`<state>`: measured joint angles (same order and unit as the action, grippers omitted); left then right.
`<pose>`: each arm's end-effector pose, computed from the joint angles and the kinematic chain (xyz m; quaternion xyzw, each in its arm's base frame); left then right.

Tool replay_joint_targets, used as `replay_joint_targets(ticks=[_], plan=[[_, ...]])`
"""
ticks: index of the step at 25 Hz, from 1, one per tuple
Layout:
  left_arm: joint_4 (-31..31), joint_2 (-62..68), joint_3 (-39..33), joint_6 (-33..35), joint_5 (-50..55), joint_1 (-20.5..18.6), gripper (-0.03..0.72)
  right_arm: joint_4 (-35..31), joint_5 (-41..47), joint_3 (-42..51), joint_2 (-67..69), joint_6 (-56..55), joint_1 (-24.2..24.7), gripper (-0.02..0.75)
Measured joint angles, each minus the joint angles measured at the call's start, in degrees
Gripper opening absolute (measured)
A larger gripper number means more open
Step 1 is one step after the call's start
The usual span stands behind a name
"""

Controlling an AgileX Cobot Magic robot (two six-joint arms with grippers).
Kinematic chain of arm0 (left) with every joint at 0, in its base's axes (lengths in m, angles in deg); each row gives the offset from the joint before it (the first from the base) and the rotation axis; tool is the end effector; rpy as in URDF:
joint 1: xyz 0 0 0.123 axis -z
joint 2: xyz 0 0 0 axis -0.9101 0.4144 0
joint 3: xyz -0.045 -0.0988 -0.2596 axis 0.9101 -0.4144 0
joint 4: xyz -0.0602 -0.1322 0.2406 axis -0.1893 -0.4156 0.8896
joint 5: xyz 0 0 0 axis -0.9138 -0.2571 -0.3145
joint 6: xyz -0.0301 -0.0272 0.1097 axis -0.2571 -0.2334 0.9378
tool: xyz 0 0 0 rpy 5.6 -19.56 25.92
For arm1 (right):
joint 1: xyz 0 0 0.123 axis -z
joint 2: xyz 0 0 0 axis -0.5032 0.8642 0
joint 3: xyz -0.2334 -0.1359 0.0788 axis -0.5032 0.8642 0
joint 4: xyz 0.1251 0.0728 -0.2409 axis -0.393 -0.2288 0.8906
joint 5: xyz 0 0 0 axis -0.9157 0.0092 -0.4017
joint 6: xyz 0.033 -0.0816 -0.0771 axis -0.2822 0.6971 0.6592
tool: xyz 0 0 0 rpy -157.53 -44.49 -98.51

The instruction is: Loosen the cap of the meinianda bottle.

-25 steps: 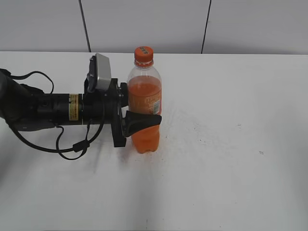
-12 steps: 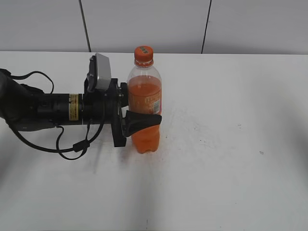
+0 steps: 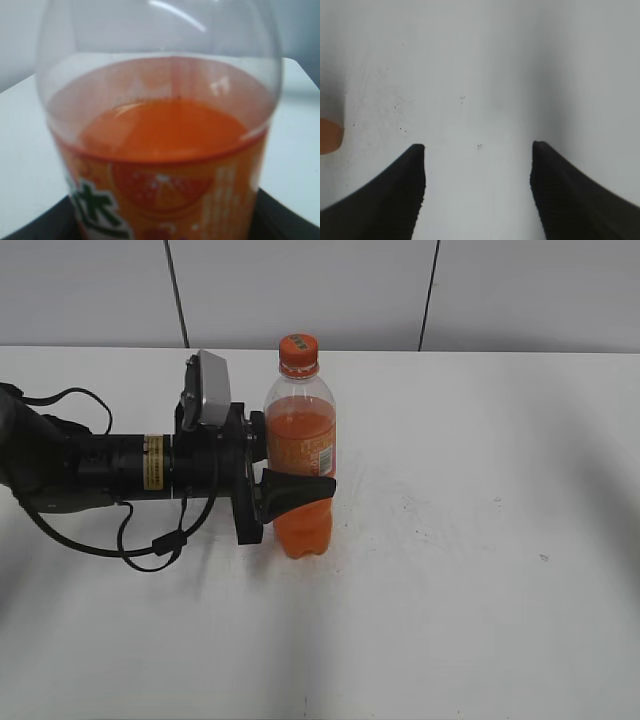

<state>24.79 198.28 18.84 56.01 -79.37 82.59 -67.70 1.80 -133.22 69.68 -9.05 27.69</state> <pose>0.3414 -0.2101 0.0758 0.4915 0.5878 -0.3966 0.5056 0.3204 0.0240 0.3264 -0.0249 0.9613 0.0489 0.2698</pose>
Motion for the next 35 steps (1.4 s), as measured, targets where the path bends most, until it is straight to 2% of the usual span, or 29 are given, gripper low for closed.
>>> replay_joint_targets(ticks=[5, 19, 24, 35], plan=[[-0.1, 0.1, 0.0, 0.0, -0.1, 0.0, 0.421, 0.0, 8.7, -9.0, 6.6, -8.4, -1.4, 0.494], [-0.3, 0.1, 0.0, 0.0, -0.1, 0.0, 0.419, 1.5, 10.2, -27.7, 20.4, -25.3, -24.3, 0.494], [-0.3, 0.1, 0.0, 0.0, 0.0, 0.0, 0.419, 1.5, 10.3, -31.4, 22.8, -28.2, -30.0, 0.494], [-0.3, 0.1, 0.0, 0.0, 0.0, 0.0, 0.419, 1.2, 10.3, -33.2, 26.5, -30.4, -36.6, 0.494]])
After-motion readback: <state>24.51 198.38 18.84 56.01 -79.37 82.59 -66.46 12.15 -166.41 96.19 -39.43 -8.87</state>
